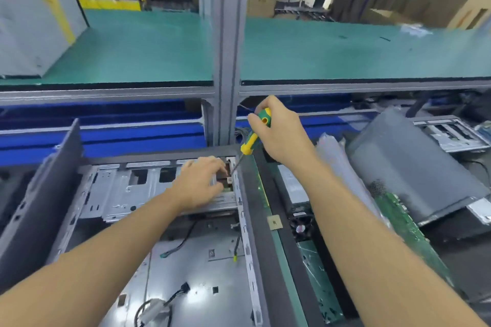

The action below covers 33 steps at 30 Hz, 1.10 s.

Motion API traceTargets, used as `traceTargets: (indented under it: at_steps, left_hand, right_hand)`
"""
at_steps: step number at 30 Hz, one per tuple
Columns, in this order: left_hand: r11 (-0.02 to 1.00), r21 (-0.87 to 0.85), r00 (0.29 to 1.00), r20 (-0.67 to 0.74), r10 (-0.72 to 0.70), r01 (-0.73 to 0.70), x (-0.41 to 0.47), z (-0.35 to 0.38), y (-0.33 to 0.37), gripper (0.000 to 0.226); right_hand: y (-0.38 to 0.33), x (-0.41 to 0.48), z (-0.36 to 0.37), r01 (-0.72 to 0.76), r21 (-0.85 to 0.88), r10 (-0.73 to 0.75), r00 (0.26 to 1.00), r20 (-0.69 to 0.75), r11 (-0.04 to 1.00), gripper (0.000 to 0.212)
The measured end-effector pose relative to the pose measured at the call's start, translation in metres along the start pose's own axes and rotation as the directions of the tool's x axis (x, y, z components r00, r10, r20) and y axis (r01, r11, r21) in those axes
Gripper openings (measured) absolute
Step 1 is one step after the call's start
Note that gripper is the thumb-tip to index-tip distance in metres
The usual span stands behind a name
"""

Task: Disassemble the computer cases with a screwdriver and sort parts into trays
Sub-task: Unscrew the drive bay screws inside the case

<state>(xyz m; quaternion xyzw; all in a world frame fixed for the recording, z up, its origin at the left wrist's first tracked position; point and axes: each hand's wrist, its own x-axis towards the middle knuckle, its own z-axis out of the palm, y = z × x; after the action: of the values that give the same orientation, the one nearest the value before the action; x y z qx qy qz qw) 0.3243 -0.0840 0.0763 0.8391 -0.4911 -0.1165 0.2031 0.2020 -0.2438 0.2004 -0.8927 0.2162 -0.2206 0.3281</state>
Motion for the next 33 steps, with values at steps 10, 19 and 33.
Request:
traceTargets:
  at_steps: [10,19,33]
  left_hand:
    - [0.924,0.343,0.986,0.077,0.150,-0.167,-0.028,0.037,-0.041,0.095]
    - [0.919,0.357,0.985,0.017,0.173,-0.167,-0.028,0.041,-0.044,0.087]
    - [0.934,0.318,0.985,-0.010,0.173,-0.160,-0.028,0.042,-0.045,0.085]
  right_hand:
    - [0.000,-0.008,0.035,0.015,-0.162,0.014,0.984,0.178,0.987,0.013]
    - [0.004,-0.011,0.032,0.018,-0.162,0.006,0.989,0.145,0.987,0.011]
    - [0.005,-0.014,0.035,0.014,-0.163,0.010,0.989,0.146,0.987,0.012]
